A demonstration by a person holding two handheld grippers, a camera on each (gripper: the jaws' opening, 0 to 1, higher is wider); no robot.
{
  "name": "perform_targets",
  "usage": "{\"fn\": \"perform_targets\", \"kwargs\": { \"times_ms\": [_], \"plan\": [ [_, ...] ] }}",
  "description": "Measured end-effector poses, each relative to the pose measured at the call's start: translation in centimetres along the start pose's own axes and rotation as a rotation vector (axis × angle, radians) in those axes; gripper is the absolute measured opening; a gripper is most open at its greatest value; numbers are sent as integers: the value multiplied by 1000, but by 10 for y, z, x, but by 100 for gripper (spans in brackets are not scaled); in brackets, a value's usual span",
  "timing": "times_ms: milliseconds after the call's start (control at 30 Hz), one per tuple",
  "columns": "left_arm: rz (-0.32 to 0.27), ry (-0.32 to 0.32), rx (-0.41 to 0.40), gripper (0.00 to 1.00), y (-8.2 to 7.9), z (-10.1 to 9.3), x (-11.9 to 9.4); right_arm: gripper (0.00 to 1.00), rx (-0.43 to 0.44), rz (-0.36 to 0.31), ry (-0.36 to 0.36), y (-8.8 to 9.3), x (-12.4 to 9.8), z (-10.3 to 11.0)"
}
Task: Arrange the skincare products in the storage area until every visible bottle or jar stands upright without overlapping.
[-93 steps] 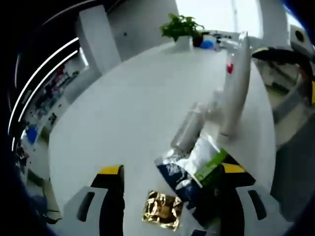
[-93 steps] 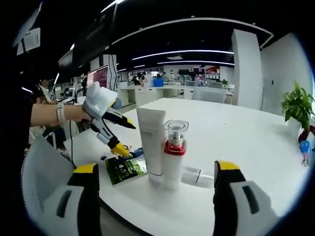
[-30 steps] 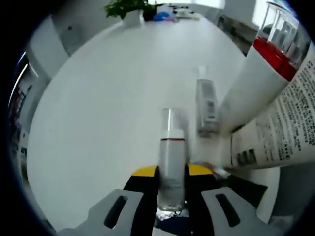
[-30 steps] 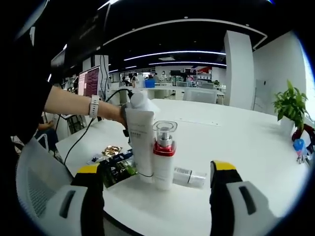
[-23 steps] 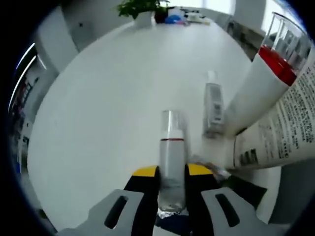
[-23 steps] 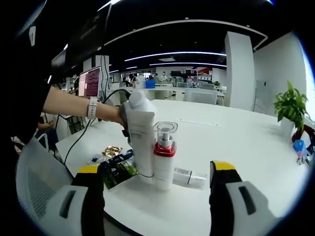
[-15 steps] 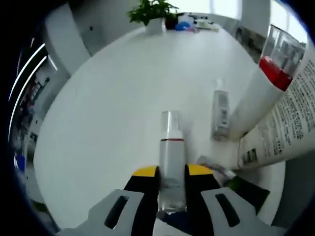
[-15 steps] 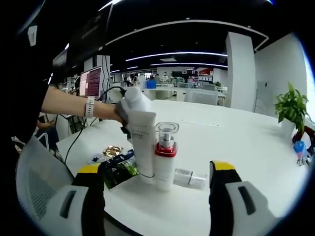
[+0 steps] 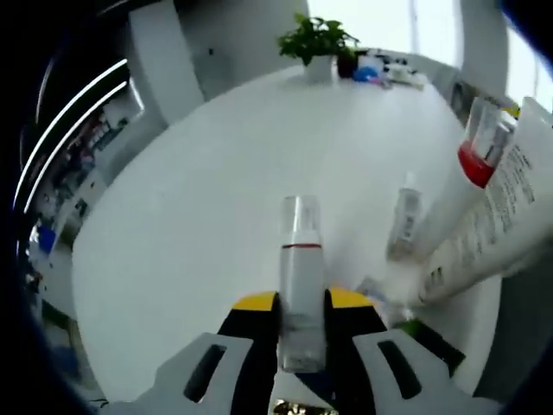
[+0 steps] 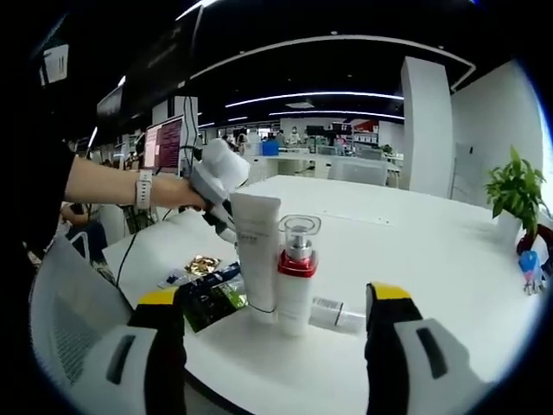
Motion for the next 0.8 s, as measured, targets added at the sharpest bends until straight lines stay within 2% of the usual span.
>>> {"fn": "perform_targets", "kwargs": {
  "times_ms": [100, 367, 800],
  "plan": [
    [-6, -20, -8, 16, 2, 4, -5, 86, -2, 7, 0, 1, 1, 0],
    [-80, -45, -77, 16, 3, 7, -29, 85, -11, 4, -11, 0, 0, 2],
    [-130, -75, -144, 16, 23, 0, -56, 84, -23, 6, -17, 0, -1, 6]
  ]
}}
Point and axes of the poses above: the point that each gripper's makers call its tool centre point, and the gripper's own axes: x roughly forward along the fingers, z roughly to its left, y roughly out of its underside, the point moved 5 cm from there along -x, roughly backward along the fingers, and after that the axes turned 14 degrees about z, right-handed, at the moved point
